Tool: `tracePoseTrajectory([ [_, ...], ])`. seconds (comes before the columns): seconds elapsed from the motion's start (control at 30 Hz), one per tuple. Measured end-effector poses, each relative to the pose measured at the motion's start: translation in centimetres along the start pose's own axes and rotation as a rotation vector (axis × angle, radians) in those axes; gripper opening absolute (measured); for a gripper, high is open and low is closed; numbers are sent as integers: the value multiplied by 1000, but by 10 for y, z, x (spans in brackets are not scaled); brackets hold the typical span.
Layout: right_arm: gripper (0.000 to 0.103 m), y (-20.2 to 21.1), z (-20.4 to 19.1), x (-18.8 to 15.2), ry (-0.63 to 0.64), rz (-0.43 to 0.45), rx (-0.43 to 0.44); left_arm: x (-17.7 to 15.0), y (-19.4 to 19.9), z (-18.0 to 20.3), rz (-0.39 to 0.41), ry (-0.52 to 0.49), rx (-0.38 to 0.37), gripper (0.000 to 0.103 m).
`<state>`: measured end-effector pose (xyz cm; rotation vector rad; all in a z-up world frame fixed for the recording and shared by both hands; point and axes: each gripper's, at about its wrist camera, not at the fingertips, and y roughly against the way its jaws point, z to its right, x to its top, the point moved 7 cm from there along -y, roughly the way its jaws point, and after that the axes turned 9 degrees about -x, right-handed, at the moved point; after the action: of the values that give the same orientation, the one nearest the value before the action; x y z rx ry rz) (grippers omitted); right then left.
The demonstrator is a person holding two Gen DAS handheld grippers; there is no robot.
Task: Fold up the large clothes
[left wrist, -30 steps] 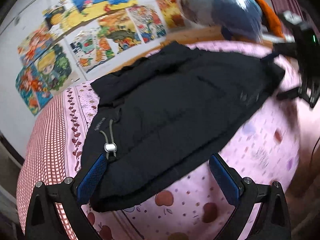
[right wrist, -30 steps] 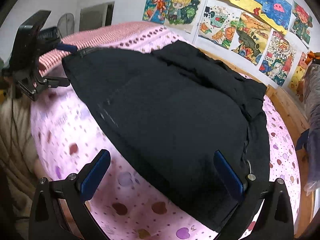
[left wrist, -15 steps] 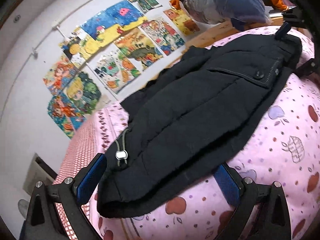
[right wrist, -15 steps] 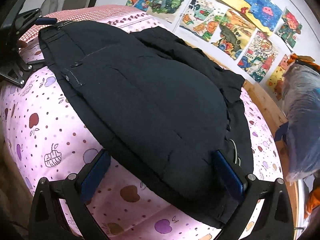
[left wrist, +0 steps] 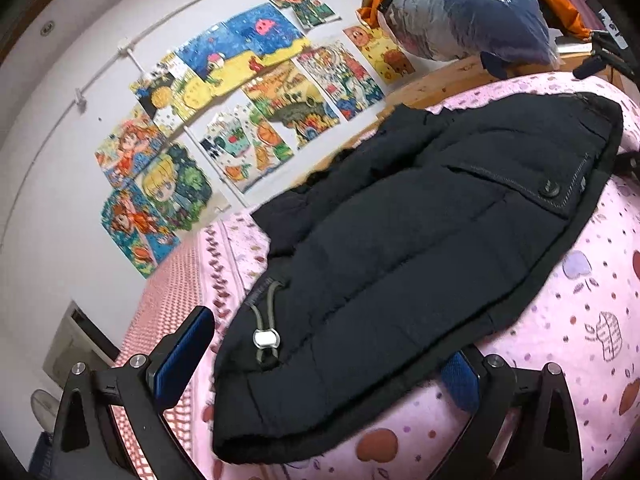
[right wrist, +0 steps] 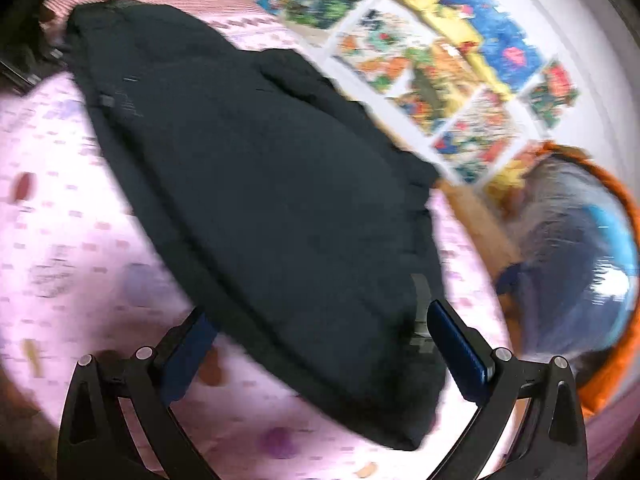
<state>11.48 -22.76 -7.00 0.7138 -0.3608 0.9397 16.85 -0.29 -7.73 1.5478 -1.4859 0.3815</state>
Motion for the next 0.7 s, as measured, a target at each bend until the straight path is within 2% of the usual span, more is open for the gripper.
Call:
tracePoseTrajectory([
  [0.07,101,0,11,1,-16,4,-61,4,2,-3,19,3,8,99],
  [0.2,100,2,12,0,-21,1,-75,6,0,-5,21,6,10,90],
  [0.27,89,5,6,-2,-19,0,-48,3,-3,-1,3,-16,1,71],
  [0.3,76,6,3,-4,-30,-4,-15,1,-5,2,-12,-36,2,66],
  [0.33,68,4,1,-6,-43,-13,15,-2,-7,6,-22,-52,1,59],
  [0.37,66,1,0,-8,-53,-24,42,-3,-7,9,-27,-63,-2,50],
  [0.43,58,-1,2,-8,-55,-17,40,-2,-8,14,-30,-85,-7,41],
  [0.47,54,-4,4,-8,-59,-11,40,-1,-8,16,-31,-88,-4,39],
  [0.53,35,-3,10,-3,-84,15,41,3,-9,15,-39,-93,5,38],
  [0.6,21,4,21,6,-156,70,68,8,-9,14,-34,-106,14,35],
  [0.7,13,9,43,19,-275,134,82,18,-6,10,-18,-118,17,22],
])
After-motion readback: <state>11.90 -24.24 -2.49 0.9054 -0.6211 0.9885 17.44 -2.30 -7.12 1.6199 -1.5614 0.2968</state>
